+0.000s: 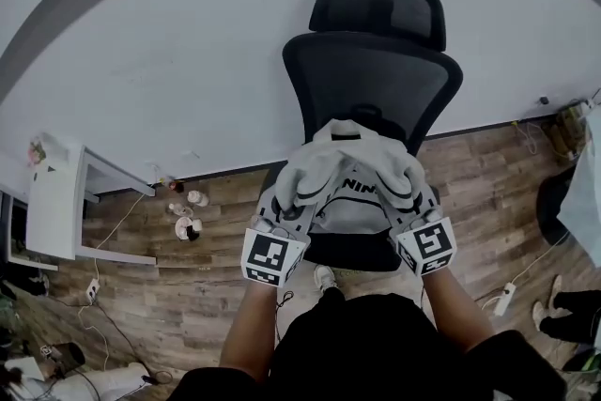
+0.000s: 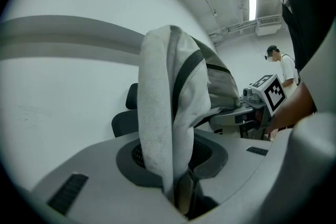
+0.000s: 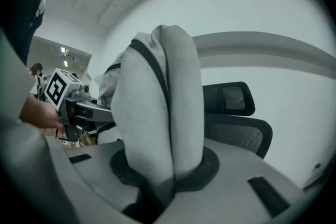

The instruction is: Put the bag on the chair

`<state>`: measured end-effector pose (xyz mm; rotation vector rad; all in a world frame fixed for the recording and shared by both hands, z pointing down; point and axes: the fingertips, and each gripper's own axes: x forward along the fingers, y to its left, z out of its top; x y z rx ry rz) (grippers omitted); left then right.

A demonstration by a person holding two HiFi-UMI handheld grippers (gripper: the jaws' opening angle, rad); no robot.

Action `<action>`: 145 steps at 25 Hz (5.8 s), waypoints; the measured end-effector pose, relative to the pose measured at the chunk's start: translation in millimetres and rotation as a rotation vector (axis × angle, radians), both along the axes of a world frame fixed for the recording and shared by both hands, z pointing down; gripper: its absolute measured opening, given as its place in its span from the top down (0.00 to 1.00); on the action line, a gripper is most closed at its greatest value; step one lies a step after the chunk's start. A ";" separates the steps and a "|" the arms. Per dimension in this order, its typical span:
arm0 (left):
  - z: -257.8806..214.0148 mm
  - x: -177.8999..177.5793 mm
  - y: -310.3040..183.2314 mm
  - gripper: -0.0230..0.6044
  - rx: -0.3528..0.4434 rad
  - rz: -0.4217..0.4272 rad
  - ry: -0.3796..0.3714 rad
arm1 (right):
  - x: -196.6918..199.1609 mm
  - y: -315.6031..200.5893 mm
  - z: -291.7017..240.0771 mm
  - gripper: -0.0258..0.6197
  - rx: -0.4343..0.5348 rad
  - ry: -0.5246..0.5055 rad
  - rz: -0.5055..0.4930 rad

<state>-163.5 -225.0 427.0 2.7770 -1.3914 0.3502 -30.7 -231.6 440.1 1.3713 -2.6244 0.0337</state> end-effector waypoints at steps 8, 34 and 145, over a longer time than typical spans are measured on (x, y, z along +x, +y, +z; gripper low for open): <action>25.1 5.8 -42.3 0.78 -0.052 0.040 -0.005 | 3.6 -40.9 28.4 0.81 -0.040 0.012 0.045; 173.2 52.7 -136.1 0.79 -0.279 -0.023 -0.072 | 49.4 -136.7 176.1 0.80 -0.288 0.172 -0.035; 32.6 51.5 -47.8 0.92 -0.046 -0.208 0.079 | 89.1 -59.0 13.2 0.93 0.037 0.020 0.003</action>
